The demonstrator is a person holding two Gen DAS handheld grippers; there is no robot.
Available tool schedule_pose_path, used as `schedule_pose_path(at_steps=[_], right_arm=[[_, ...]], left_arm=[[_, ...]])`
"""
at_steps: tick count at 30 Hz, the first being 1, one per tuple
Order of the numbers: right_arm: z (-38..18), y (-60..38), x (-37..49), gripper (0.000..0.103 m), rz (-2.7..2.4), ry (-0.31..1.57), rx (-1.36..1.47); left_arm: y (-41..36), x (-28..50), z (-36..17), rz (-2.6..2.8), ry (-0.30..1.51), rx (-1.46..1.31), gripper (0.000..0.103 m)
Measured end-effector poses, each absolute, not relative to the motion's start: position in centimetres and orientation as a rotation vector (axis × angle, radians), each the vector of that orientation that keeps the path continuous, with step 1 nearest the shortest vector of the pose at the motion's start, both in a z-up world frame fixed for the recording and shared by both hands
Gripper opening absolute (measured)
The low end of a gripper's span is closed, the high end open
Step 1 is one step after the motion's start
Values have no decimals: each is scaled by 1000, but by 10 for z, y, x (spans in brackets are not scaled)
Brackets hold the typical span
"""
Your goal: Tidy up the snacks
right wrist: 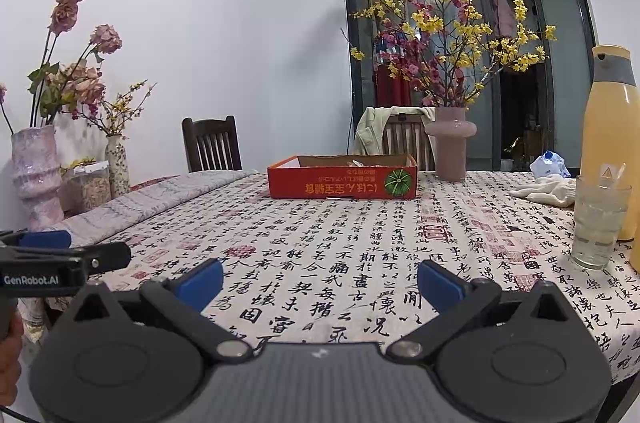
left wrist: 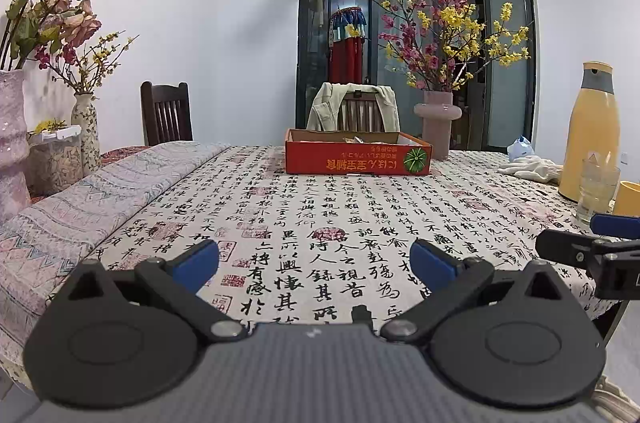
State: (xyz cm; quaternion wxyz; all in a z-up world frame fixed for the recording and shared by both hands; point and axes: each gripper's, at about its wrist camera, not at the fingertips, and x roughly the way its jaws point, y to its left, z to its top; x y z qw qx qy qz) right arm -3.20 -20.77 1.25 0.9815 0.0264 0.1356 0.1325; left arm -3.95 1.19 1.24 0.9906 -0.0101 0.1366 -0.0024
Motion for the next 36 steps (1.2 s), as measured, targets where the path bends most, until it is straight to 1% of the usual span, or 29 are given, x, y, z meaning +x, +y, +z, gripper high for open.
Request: schedule_pose_path(at_steps=[36], right_arm=[[12,-210,-29,103,259,277,67]], left_arm=[[12,-39,14,-23,266,-14,103]])
